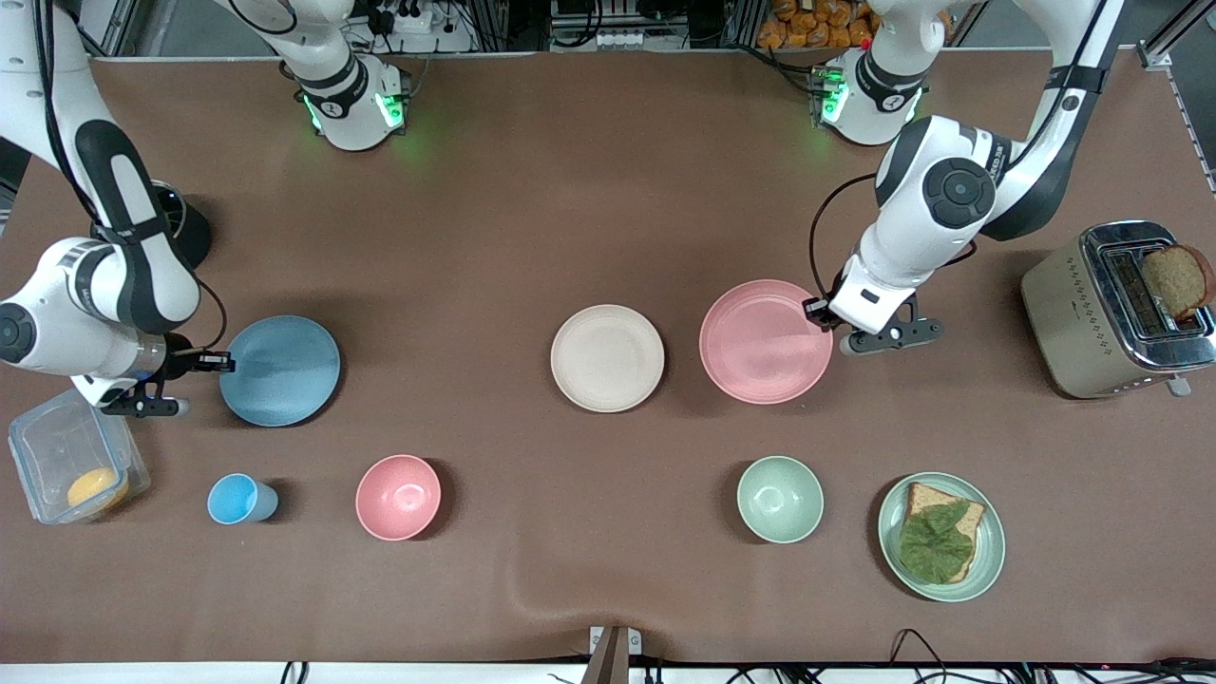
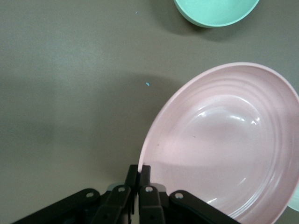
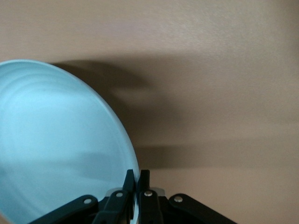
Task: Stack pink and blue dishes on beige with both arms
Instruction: 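Lift the pink plate onto the beige plate while the right gripper lifts blue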
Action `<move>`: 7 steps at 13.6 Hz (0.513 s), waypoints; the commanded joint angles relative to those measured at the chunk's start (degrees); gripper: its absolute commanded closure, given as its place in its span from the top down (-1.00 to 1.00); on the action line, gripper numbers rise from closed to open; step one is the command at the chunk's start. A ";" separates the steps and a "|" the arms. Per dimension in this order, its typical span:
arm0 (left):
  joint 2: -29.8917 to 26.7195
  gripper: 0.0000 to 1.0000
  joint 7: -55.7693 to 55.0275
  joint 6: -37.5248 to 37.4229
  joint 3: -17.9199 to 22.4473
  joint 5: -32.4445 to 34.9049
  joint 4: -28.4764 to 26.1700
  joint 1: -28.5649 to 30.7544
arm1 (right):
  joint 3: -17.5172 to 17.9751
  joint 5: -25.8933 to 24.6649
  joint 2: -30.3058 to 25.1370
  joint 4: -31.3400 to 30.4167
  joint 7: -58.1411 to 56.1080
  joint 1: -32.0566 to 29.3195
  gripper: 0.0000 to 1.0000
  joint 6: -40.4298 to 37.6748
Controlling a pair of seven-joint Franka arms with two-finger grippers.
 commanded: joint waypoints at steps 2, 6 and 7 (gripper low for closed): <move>-0.32 -1.00 -0.98 -0.89 -0.28 -0.61 0.57 -0.36 | 0.69 0.09 -2.53 2.23 0.93 0.87 -1.00 -6.60; -0.15 -1.00 -1.59 -0.89 -0.28 -0.61 0.66 -1.58 | 0.70 6.24 -2.80 8.11 1.54 2.88 -1.00 -16.09; 0.03 -1.00 -2.55 -0.81 -0.28 -0.70 0.75 -2.55 | 0.78 6.42 -2.80 9.52 3.37 3.42 -1.00 -18.02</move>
